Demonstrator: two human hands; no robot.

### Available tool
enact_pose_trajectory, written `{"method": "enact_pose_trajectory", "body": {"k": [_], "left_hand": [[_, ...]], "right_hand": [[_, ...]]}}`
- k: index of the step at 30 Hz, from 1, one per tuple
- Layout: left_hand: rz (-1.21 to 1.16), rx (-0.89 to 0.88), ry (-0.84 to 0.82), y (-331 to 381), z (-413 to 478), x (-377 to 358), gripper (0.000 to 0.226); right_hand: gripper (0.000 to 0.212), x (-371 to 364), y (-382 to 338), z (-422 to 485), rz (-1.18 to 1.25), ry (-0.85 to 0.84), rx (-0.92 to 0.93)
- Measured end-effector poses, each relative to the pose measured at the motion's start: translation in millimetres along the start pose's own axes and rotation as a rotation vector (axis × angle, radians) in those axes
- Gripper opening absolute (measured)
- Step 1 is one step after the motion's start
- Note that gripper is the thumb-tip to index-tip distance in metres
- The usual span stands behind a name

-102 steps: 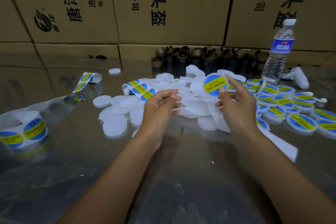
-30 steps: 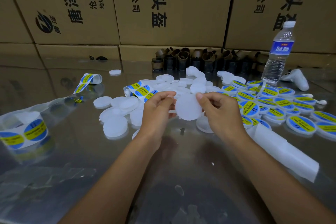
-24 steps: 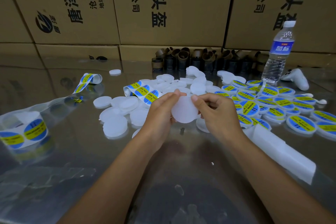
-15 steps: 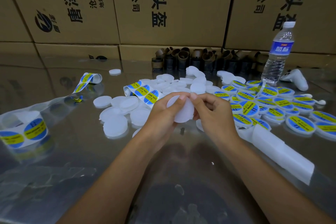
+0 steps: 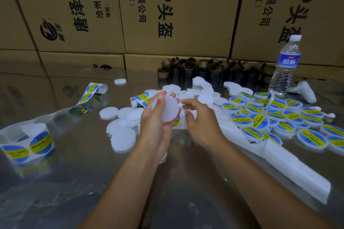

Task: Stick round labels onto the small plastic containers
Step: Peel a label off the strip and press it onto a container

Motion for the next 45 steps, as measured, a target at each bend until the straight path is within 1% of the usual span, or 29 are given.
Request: {"method": "enact_pose_trajectory", "body": {"k": [4,6,8,11,14,18,20,23,26,28,31,34,37,39,40,42,45], "left_hand": [[-0.033,0.003,-0.057,2,-1,-2,0.015],[-0.029,0.010,-0.081,2,-3,-3,0.016],[-0.007,0.012,-0.096,1,-4,-5,0.015],[0.006,0.017,-0.102,1,-5,-7,0.015],[-0.002,0.032,-0.112,1,-6,-8,0.015],[0.011,0.047,-0.122,-2,-6,-9,0.014],[0.043,0.052,-0.113,-4,-6,-8,0.013],[0.151,0.055,-0.086,-8,-7,-6,0.011],[0.305,0.077,-0.050,-16,-7,-4,0.008],[0.387,0.095,-0.058,-20,-7,-4,0.012],[0.481,0.099,-0.125,-23,-10,-7,0.024],[0.550,0.071,-0.140,-22,-13,-7,0.023],[0.584,0.054,-0.141,-20,-14,-8,0.021],[0.593,0.049,-0.148,-20,-15,-8,0.019],[0.603,0.049,-0.152,-20,-15,-9,0.021],[0.622,0.052,-0.161,-20,-15,-8,0.026],[0.622,0.064,-0.166,-22,-15,-8,0.024]], "right_hand": [[0.030,-11,5,2,-0.184,-0.128,-0.075],[0.019,-7,3,0,-0.184,-0.116,-0.059],[0.015,-1,2,-4,-0.094,-0.093,-0.064],[0.016,12,3,-8,0.149,-0.047,-0.137],[0.009,32,6,-13,0.373,0.022,-0.200],[0.010,54,12,-27,0.571,0.098,-0.242],[0.010,57,15,-30,0.613,0.154,-0.264],[0.005,58,16,-30,0.651,0.235,-0.288],[0.009,56,16,-28,0.681,0.258,-0.300],[0.009,54,16,-28,0.679,0.241,-0.286],[0.011,52,13,-29,0.640,0.180,-0.251],[0.016,50,12,-30,0.494,0.176,-0.159],[0.016,49,10,-32,0.231,0.252,-0.009],[0.020,49,6,-34,0.012,0.320,0.116],[0.022,50,5,-35,-0.056,0.344,0.170],[0.026,50,1,-35,-0.117,0.352,0.248],[0.028,48,-2,-35,-0.164,0.307,0.319]]}}
Point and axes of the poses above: each hand's wrist, its own z-axis towards the middle knuckle, its own x-axis out of the back of the hand, y = z × x, the point moved 3 cm from there along z, towards the middle knuckle, and after that the axes turned 6 degrees about z, right-handed, at the moved point
